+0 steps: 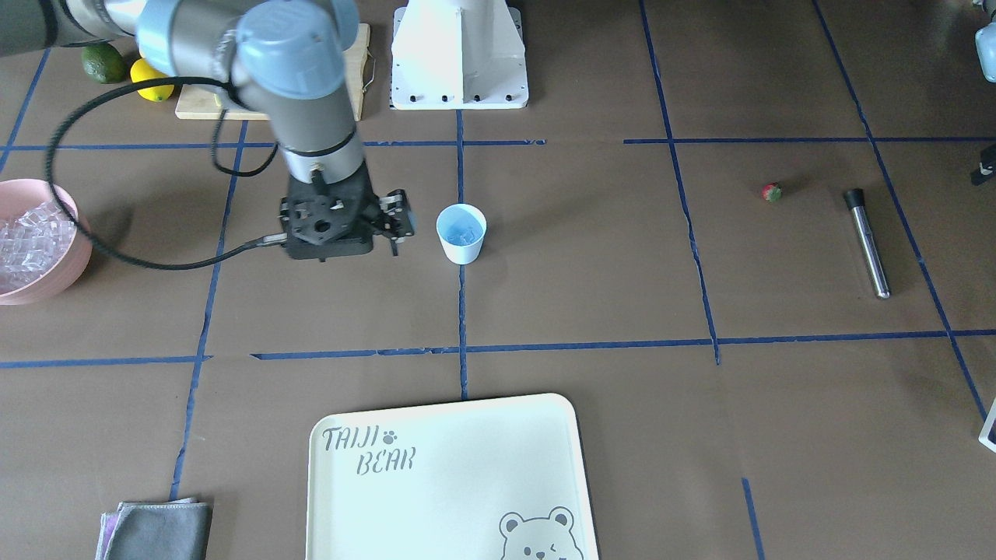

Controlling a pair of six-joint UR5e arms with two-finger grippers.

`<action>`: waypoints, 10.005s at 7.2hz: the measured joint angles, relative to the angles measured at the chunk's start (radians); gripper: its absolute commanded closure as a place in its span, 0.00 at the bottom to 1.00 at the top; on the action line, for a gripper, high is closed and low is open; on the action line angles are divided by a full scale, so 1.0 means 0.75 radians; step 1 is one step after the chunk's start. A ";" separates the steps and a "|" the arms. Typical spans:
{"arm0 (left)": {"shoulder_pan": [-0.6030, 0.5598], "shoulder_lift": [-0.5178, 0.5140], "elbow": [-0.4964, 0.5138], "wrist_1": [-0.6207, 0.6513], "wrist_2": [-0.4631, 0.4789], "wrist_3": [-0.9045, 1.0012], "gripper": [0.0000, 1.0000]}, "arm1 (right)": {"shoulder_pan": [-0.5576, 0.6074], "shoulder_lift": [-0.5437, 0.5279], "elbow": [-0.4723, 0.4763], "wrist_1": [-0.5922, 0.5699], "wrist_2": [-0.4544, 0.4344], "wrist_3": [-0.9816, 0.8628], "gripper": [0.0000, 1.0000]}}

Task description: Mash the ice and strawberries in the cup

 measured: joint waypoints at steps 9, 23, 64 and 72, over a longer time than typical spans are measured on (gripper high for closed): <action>-0.009 -0.276 0.012 -0.011 -0.011 -0.103 0.00 | 0.928 -0.830 0.024 0.012 0.391 -1.539 0.01; 0.840 0.115 -0.147 -0.819 0.281 -1.194 0.00 | 1.035 -1.011 0.093 0.013 0.397 -1.452 0.01; 1.162 -1.026 -0.207 0.242 0.656 -1.619 0.00 | 1.035 -1.031 0.113 0.013 0.405 -1.452 0.01; 0.337 -0.172 -0.234 0.001 0.237 -0.435 0.00 | 1.035 -1.043 0.124 0.013 0.406 -1.452 0.01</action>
